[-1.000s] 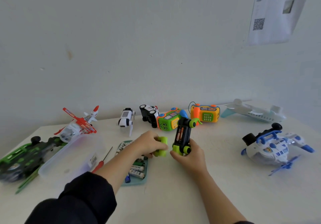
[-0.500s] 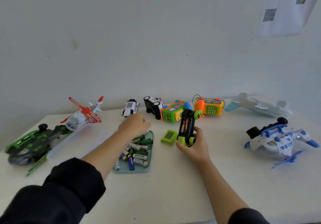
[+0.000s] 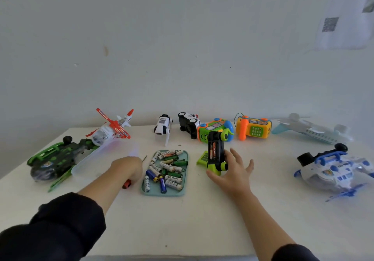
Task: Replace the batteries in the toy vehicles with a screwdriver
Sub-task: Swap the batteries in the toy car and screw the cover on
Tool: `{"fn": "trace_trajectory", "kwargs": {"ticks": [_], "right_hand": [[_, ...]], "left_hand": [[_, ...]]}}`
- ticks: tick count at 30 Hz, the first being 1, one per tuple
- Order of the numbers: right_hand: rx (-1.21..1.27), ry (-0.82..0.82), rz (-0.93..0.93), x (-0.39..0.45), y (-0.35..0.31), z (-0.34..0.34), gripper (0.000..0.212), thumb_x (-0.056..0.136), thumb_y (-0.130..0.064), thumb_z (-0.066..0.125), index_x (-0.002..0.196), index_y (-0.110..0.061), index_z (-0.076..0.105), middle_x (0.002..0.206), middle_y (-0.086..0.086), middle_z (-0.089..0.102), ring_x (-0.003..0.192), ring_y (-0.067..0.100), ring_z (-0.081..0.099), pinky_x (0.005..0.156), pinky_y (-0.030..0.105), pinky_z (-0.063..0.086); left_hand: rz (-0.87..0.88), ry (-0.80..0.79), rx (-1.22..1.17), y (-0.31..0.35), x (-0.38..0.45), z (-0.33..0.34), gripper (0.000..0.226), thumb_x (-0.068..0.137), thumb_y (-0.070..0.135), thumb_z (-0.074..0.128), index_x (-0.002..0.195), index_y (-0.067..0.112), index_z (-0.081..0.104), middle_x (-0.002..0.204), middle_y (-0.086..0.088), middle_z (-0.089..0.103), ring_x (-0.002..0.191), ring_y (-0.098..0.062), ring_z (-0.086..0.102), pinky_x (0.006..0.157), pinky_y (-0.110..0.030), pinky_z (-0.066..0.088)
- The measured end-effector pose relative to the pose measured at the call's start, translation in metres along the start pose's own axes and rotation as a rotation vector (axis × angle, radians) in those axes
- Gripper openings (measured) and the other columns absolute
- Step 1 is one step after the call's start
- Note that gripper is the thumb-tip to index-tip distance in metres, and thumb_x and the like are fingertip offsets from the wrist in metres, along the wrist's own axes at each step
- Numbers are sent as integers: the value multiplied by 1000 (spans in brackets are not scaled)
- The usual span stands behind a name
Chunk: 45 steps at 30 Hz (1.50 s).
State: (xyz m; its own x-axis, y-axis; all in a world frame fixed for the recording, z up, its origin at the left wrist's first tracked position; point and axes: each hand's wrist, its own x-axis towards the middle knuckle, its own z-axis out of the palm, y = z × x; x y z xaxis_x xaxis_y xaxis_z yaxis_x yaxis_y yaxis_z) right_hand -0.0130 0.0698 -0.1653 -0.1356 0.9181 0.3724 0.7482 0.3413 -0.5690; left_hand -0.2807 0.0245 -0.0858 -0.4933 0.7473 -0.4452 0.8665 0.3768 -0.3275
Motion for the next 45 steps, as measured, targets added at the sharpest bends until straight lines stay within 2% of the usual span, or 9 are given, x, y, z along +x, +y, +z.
{"fn": "trace_trajectory", "kwargs": {"ticks": [3,9,17,20,23,27,31,37,45], "right_hand": [[-8,3,0,0,-1,0,94,60,-73,39,139,-22,36,124,-8,60,142,3,11,113,51,-10],[-47,21,-25,-1,-2,-1,102,56,-76,26,140,-20,34,133,-7,54,143,4,10,112,52,-11],[220,36,59,-2,0,-6,106,53,-75,28,141,-17,37,149,2,36,141,12,22,114,43,-8],[301,51,33,-3,1,-6,104,56,-75,32,141,-15,38,146,3,39,137,15,31,115,43,-4],[307,66,-71,-6,0,-4,98,62,-71,36,140,-12,39,142,0,42,136,16,35,114,43,-1],[316,102,-132,-7,2,0,82,68,-64,42,135,-16,43,127,-15,44,133,18,40,112,46,4],[237,80,-104,-5,-1,-3,96,64,-68,35,143,-14,33,141,-3,44,137,15,34,113,42,0],[-51,90,-166,-6,-2,4,125,51,-77,47,150,-7,15,156,1,13,144,22,11,111,54,15],[-16,52,-348,1,2,11,111,64,-27,77,149,-8,8,151,2,10,140,20,26,108,43,31]], "left_hand": [[0,60,-130,-2,-6,-18,7,86,11,50,82,6,53,68,-8,55,59,-19,54,64,-28,47],[207,642,-536,12,-37,-64,7,83,7,54,88,7,59,72,-4,53,67,-20,52,54,-26,38],[567,673,-1419,78,-65,-68,13,94,20,48,98,8,52,88,-8,69,79,-24,62,69,-44,53],[535,721,-1289,98,-54,-56,7,92,12,43,93,9,49,85,-8,60,74,-22,54,62,-31,41],[617,552,-1064,116,-43,-46,10,92,14,46,100,10,52,86,-3,54,77,-20,50,60,-26,35],[640,384,-1111,126,-35,-42,25,83,38,66,89,14,61,67,7,50,56,-9,45,53,-26,34],[598,354,-1093,132,-31,-40,40,72,39,78,97,11,63,75,5,55,65,-12,51,53,-26,39],[490,524,-1055,143,-40,-41,35,68,40,76,76,8,62,69,2,58,70,-18,58,63,-29,45],[327,665,-895,140,-46,-51,39,63,53,63,60,18,47,64,1,58,73,-23,64,54,-26,41]]}}
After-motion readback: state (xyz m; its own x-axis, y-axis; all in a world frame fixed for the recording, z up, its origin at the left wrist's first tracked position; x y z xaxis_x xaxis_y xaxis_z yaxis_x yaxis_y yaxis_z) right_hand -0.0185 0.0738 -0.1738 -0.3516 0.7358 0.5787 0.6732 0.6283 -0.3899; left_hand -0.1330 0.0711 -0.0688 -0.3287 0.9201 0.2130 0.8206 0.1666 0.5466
